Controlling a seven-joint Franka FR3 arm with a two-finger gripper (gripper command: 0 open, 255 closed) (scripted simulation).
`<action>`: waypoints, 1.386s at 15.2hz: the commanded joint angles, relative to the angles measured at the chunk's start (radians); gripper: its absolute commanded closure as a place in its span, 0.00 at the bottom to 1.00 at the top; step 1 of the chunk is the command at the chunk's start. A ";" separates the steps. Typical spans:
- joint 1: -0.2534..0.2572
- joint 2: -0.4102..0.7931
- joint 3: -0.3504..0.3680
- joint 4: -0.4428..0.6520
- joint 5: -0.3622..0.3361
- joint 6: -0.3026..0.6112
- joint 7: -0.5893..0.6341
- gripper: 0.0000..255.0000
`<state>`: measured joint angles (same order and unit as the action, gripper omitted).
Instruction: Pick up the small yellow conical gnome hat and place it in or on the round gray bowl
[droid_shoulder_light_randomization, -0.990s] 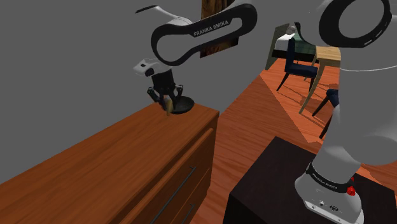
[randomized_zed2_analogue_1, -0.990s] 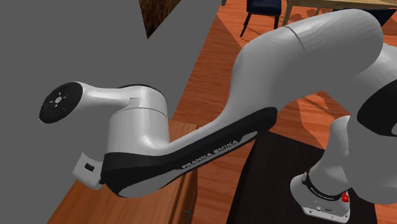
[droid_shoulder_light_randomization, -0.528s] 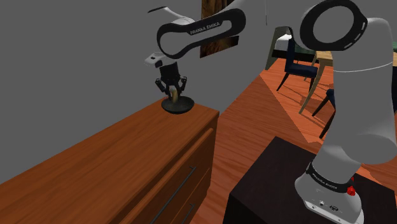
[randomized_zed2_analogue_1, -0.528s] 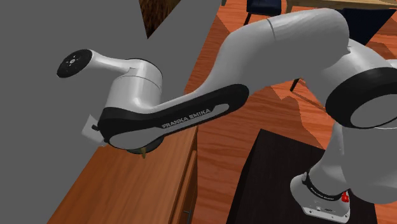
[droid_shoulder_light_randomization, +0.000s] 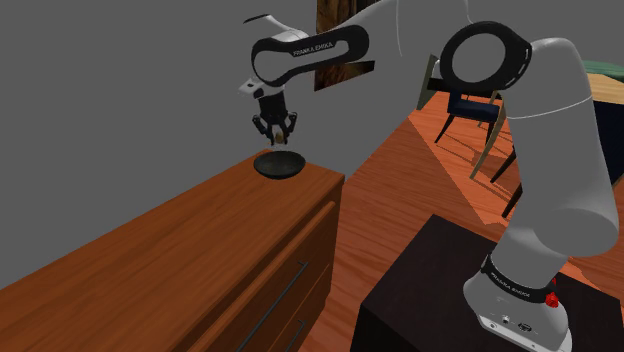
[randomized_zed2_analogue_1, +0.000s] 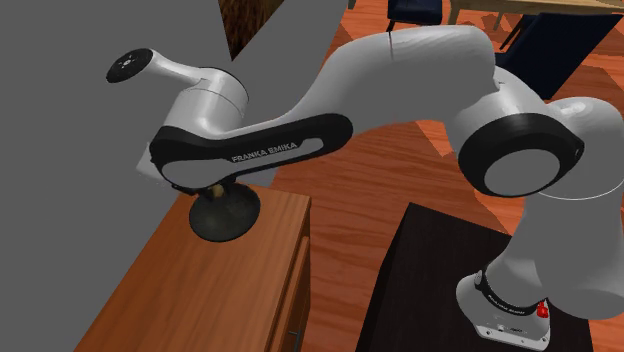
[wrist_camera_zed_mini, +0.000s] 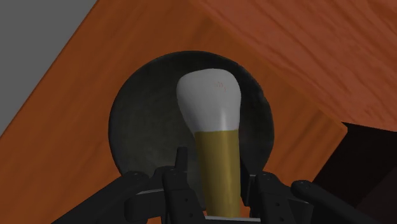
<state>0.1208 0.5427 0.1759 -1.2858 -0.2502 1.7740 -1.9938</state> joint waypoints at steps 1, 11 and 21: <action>-0.003 0.004 -0.001 -0.017 -0.001 0.021 0.001 1.00; -0.007 0.030 -0.005 -0.110 -0.012 0.138 0.023 1.00; -0.007 0.033 -0.006 -0.115 -0.013 0.145 0.024 0.00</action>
<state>0.1141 0.5753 0.1703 -1.4005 -0.2633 1.9191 -1.9695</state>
